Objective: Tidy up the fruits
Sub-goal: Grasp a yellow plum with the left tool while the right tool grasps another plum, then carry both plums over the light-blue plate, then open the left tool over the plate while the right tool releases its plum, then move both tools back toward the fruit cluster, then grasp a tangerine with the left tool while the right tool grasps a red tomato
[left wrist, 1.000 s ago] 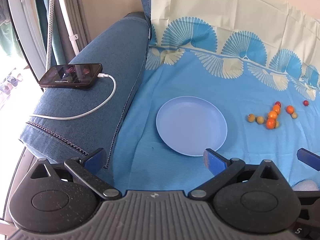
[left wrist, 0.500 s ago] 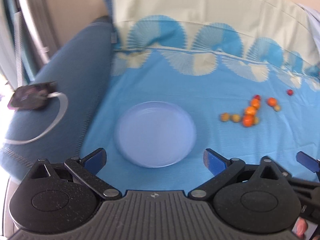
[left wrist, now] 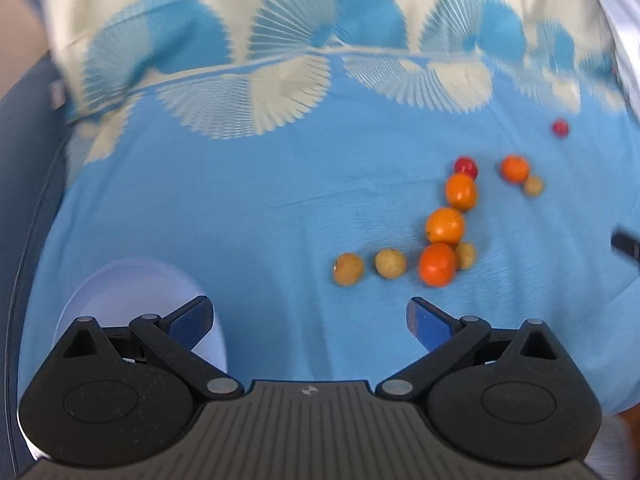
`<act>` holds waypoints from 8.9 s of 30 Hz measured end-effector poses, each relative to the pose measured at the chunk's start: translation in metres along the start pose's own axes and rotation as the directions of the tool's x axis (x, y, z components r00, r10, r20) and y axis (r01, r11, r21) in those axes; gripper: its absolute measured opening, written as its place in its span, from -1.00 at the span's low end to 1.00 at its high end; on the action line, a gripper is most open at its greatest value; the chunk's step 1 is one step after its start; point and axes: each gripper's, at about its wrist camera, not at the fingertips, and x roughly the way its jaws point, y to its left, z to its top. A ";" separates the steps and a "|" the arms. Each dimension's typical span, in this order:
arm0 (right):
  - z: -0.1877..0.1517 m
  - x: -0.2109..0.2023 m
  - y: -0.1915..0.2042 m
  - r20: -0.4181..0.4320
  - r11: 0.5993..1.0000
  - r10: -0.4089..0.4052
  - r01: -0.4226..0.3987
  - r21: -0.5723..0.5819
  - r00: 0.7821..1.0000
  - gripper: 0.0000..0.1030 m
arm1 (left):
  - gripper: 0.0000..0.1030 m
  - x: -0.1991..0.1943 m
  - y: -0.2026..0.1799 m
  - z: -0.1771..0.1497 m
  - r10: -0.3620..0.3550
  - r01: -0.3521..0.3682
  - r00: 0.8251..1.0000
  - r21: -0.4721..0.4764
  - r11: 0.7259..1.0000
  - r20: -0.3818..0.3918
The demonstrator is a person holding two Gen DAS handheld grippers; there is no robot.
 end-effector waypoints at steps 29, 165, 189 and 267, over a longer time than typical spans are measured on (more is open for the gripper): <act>0.014 0.067 0.012 0.061 0.996 0.073 -0.070 -0.048 0.995 -0.50 | -0.45 0.007 -0.002 0.018 -0.139 0.139 0.990 -0.010 0.990 -0.010; -0.129 -0.289 0.223 -0.028 0.764 0.486 -0.440 -0.471 0.874 0.99 | 0.99 -0.268 0.168 -0.202 0.254 -0.188 0.958 -0.378 0.907 0.133; -0.132 -0.291 0.222 -0.033 0.757 0.491 -0.445 -0.478 0.870 0.99 | 0.99 -0.270 0.171 -0.204 0.258 -0.193 0.956 -0.367 0.910 0.136; 0.107 0.254 -0.052 0.050 0.994 -0.083 0.086 -0.069 0.995 -0.18 | -0.26 0.084 -0.056 0.040 -0.252 0.217 0.964 -0.287 0.933 -0.091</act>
